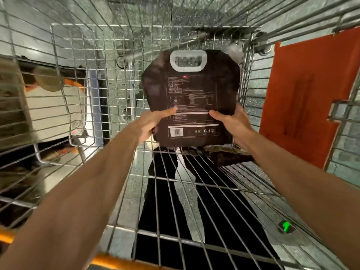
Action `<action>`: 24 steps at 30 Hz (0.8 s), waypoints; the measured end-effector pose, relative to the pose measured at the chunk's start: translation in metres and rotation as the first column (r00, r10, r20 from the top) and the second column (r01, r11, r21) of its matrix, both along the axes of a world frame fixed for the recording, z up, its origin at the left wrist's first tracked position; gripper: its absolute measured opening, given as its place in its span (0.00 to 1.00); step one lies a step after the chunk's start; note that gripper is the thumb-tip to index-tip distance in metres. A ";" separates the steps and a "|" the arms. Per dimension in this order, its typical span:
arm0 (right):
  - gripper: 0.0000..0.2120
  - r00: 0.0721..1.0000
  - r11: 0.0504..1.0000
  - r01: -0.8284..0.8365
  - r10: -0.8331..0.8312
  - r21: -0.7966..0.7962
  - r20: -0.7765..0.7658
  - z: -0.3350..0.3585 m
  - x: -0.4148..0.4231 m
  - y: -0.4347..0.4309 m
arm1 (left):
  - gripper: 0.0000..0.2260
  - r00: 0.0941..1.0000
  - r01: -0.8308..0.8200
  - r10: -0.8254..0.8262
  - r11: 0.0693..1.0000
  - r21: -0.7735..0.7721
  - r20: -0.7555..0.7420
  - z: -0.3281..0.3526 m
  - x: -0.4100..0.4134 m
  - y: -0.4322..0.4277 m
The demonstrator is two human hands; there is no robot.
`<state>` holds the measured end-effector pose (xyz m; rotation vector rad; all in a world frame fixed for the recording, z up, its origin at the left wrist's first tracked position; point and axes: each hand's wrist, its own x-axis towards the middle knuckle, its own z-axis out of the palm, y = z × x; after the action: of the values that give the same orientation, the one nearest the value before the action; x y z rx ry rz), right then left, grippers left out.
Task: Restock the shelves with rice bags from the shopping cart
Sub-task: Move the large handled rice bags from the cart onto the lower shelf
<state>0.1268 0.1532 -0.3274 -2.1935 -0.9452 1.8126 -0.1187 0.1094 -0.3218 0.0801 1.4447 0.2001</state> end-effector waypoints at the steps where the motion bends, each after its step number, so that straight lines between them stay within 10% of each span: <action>1: 0.29 1.000 1.000 -0.016 0.016 0.016 0.003 0.007 -0.006 0.004 | 0.42 1.000 0.026 -0.026 1.000 0.003 -0.012 0.012 -0.002 0.002; 3: 0.29 0.999 0.999 -0.021 0.022 0.032 -0.027 0.018 -0.019 0.011 | 0.25 0.997 0.070 -0.069 0.997 0.023 -0.042 0.031 -0.013 0.007; 7: 0.18 0.986 0.999 0.000 0.005 0.034 -0.165 0.029 -0.056 0.021 | 0.40 0.987 0.028 0.003 0.982 0.185 -0.164 0.057 -0.044 0.010; 10: 0.15 0.967 1.000 0.028 -0.030 -0.009 -0.251 0.029 -0.090 0.017 | 0.20 0.936 0.035 0.060 0.965 0.261 -0.346 0.080 -0.068 0.009; 18: 0.17 0.857 0.975 -0.053 -0.066 -0.214 -0.511 0.028 -0.188 -0.001 | 0.27 0.608 0.346 0.044 0.884 0.314 -0.793 0.125 -0.137 -0.020; 24: 0.38 0.817 0.910 -0.371 0.224 -0.186 -0.532 0.026 -0.202 -0.013 | 0.24 0.321 0.634 -0.266 0.773 -0.002 -0.909 0.133 -0.136 -0.025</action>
<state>-0.0757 0.1407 -0.3015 -1.5990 -0.9973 2.6380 -0.2551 0.0846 -0.1890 1.0691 2.3529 -0.1026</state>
